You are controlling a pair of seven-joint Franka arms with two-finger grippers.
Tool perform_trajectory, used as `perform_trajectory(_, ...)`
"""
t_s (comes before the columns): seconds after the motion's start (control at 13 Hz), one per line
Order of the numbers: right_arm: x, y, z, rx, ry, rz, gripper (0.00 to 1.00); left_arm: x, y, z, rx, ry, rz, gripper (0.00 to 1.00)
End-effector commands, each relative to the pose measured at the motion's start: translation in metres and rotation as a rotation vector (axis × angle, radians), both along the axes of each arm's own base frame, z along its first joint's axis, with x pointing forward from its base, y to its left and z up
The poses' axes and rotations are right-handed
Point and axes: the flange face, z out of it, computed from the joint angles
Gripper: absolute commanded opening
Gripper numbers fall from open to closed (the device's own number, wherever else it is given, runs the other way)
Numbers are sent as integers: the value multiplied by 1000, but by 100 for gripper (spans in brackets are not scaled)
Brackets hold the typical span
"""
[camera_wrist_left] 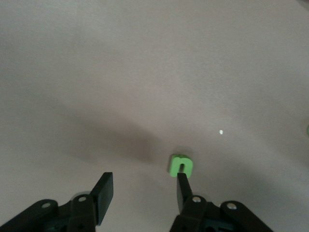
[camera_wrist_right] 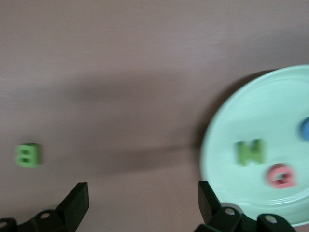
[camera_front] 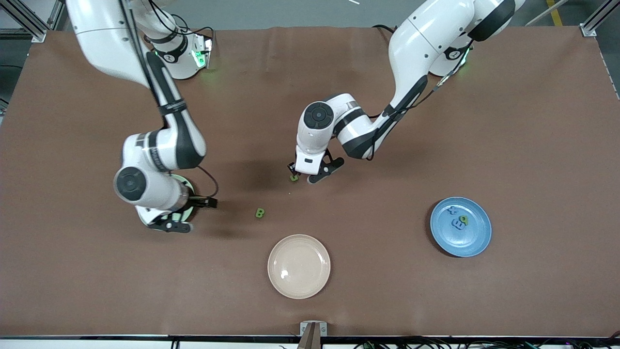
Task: Sort upper and lower case letters into plates
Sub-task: 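Grasp the green n with the left gripper while the right gripper grasps the B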
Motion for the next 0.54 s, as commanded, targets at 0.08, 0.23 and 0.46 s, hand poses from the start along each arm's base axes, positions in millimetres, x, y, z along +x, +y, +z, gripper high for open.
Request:
perform_trajectory(0.08, -6, 54, -35, -15, -59, -119, 100, 10, -23, -16, 12, -58, 3, 56)
perform_trajectory(0.23, -8, 85, -51, -22, -81, -180, 100, 10, -26, -19, 14, -64, 0, 55)
perform_trajectory(0.46, -7, 113, -69, -28, -97, -242, 100, 13, -28, -23, 9, -62, 7, 52)
